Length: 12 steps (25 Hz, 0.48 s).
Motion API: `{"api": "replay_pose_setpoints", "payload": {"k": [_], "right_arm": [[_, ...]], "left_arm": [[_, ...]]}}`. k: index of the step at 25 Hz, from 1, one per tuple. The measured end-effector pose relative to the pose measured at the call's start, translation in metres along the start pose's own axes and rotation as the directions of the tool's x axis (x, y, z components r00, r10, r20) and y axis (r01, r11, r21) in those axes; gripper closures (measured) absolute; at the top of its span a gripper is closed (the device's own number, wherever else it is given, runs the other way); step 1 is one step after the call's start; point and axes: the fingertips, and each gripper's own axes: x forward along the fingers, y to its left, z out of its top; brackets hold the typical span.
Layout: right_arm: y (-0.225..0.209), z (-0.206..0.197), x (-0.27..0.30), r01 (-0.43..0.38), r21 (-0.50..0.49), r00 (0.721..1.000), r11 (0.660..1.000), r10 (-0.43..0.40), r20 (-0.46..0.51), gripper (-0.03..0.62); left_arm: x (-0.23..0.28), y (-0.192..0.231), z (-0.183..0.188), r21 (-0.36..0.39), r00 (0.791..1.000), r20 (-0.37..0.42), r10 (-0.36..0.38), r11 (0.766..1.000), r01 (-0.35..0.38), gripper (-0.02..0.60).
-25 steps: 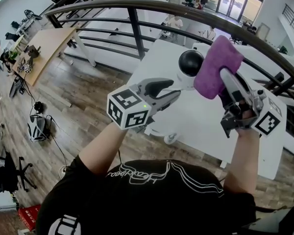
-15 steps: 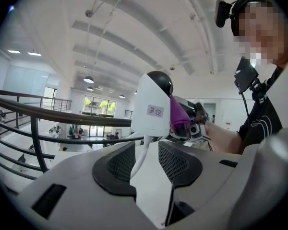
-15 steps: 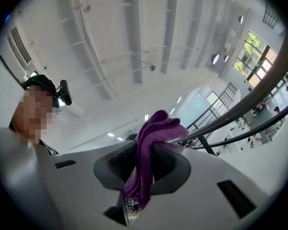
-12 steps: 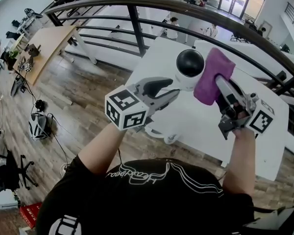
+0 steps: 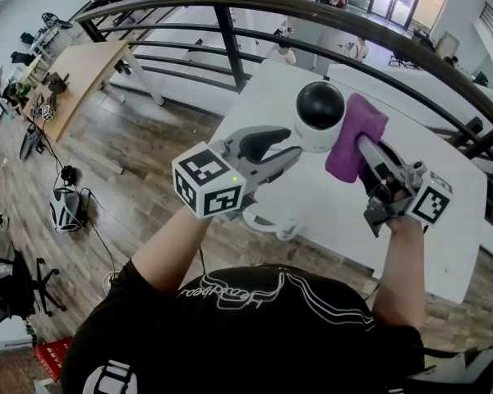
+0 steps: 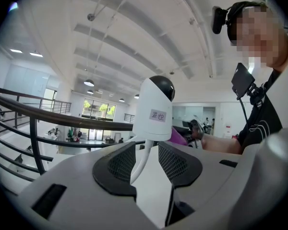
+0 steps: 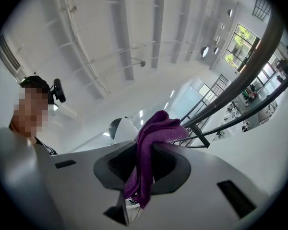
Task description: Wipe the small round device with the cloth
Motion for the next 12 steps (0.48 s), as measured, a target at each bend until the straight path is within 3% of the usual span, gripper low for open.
{"api": "replay_pose_setpoints", "payload": {"k": [7, 12], "right_arm": [[0.003, 0.013, -0.008, -0.011, -0.027, 1.0, 1.0, 0.011, -0.002, 0.531], [0.02, 0.051, -0.009, -0.092, -0.079, 0.996, 0.993, 0.092, -0.001, 0.531]], "left_arm": [[-0.001, -0.001, 0.004, 0.001, 1.0, 0.006, -0.003, 1.0, 0.003, 0.429], [-0.001, -0.002, 0.006, 0.004, 1.0, 0.01, -0.005, 1.0, 0.005, 0.43]]}}
